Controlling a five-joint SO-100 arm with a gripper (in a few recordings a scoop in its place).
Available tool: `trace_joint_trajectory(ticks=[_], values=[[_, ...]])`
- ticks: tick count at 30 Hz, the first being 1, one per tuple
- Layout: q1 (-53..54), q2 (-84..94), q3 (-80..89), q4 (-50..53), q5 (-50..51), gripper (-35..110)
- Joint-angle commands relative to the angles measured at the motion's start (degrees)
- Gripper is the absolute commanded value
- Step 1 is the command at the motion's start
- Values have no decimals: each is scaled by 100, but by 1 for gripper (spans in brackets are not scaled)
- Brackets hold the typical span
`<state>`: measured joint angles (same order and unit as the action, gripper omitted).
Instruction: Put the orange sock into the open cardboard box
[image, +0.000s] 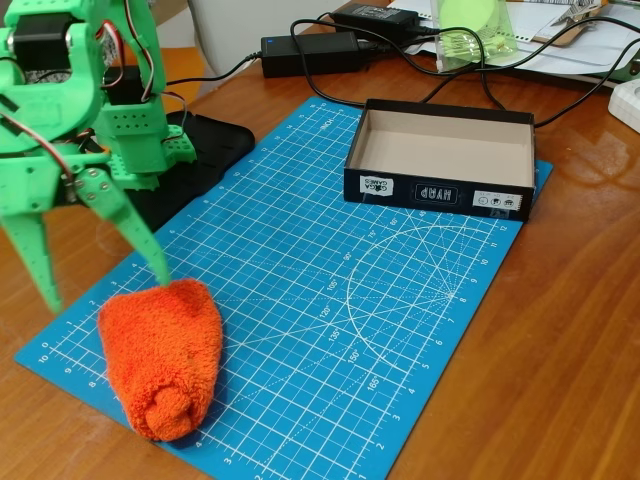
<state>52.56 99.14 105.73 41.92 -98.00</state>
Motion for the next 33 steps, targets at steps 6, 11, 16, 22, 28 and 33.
trace_joint_trajectory(ticks=[6, 11, 16, 22, 28, 33], values=[[0, -1011, -483, -562, 18, 41], [-202, -1688, -483, -580, 211, 41], [-501, -2101, -396, -589, 615, 41], [-826, -2285, -290, -835, 1310, 2], [-1204, -1714, -62, -703, 1978, 0], [-2074, -360, 510, -132, 3015, 0]])
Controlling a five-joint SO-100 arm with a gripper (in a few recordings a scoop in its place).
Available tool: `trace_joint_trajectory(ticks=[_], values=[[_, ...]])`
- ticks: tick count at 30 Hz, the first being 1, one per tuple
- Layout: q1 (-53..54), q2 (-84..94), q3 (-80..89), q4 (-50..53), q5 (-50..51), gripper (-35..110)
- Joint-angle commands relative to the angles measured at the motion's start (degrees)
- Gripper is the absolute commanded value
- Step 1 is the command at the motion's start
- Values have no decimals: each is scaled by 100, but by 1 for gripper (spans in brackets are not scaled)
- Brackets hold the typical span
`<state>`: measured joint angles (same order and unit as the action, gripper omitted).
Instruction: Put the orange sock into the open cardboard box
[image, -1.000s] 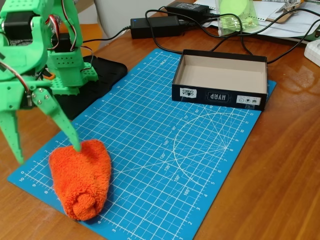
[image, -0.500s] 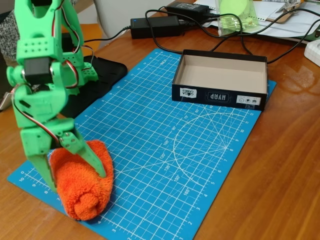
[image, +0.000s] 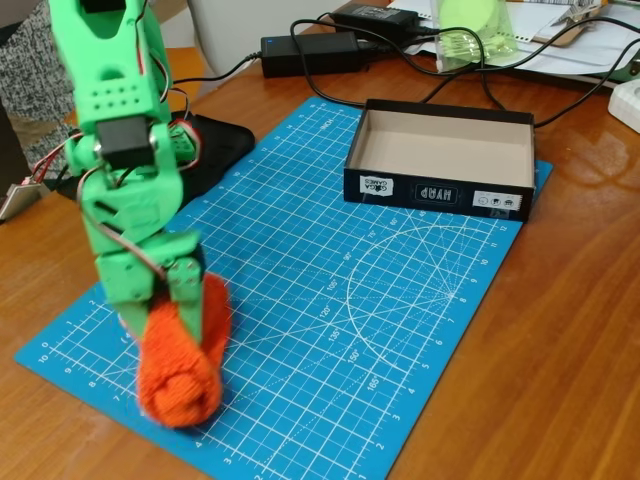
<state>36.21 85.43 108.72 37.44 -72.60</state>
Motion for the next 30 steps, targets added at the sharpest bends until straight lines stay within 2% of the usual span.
trace_joint_trajectory(ticks=[1, 8, 11, 16, 19, 23, 30], values=[[-712, 1371, 334, 413, 844, 0], [-3023, 3524, 422, 1503, 3533, 0], [-4078, 4201, 439, 1731, 4280, 0], [-5458, 4562, 642, 1538, 5106, 0], [-5836, 4509, 1107, 791, 5458, 0], [-6047, 4271, 1890, -923, 5985, 0], [-6188, 2874, 1951, -3032, 6293, 0]])
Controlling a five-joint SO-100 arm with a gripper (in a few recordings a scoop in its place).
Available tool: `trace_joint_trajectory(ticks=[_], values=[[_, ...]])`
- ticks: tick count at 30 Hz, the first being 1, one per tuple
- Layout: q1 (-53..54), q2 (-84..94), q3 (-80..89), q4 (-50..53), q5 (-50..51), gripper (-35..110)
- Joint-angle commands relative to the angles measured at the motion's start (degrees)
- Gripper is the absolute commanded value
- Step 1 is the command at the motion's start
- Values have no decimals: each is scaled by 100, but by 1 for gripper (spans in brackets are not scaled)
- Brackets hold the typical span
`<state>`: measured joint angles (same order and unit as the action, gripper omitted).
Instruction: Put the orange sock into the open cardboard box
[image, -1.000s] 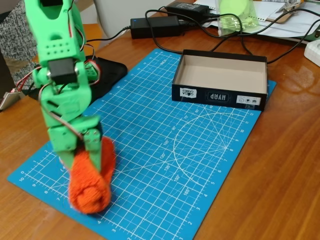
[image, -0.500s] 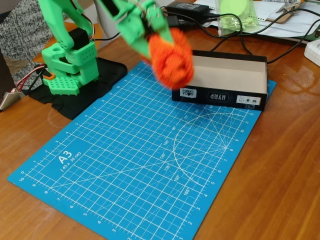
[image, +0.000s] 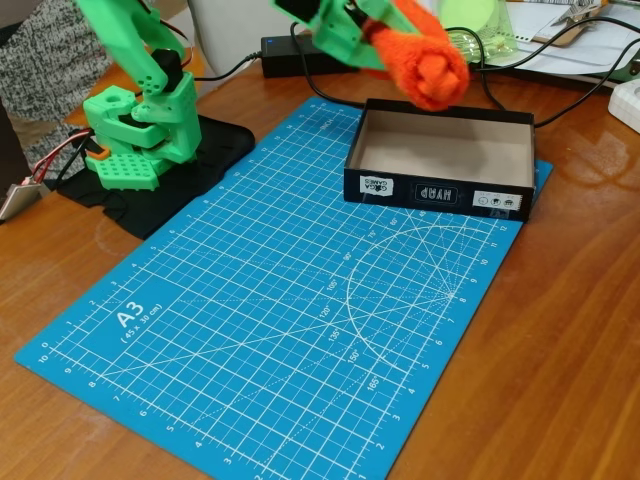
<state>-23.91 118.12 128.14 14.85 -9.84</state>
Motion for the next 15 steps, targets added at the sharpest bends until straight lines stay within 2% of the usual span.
trace_joint_trajectory(ticks=[1, 15], values=[[-211, -615, -26, -914, -9, 0], [-571, -2294, -44, -1327, 246, 0]])
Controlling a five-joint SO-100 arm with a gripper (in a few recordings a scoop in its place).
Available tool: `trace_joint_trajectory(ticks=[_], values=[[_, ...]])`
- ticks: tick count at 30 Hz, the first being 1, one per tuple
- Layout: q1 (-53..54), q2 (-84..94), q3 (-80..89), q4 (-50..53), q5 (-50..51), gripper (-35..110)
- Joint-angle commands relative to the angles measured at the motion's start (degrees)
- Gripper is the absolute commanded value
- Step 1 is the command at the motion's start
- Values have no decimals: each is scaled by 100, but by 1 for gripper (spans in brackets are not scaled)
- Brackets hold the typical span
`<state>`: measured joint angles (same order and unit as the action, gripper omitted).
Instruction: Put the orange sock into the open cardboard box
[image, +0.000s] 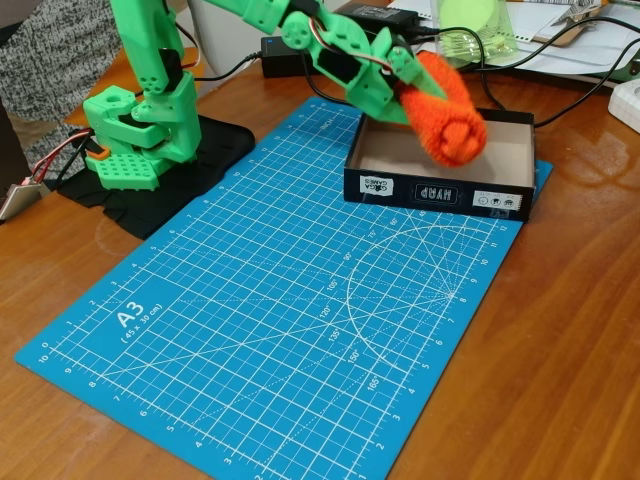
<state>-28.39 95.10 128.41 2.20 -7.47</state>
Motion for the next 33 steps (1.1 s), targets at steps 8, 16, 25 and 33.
trace_joint_trajectory(ticks=[8, 16, 25, 33], values=[[-255, -255, -220, -97, 255, 13], [-44, -149, -387, 44, 369, 33], [-53, -53, -659, 773, 501, 48], [185, 352, -686, 967, 396, 48]])
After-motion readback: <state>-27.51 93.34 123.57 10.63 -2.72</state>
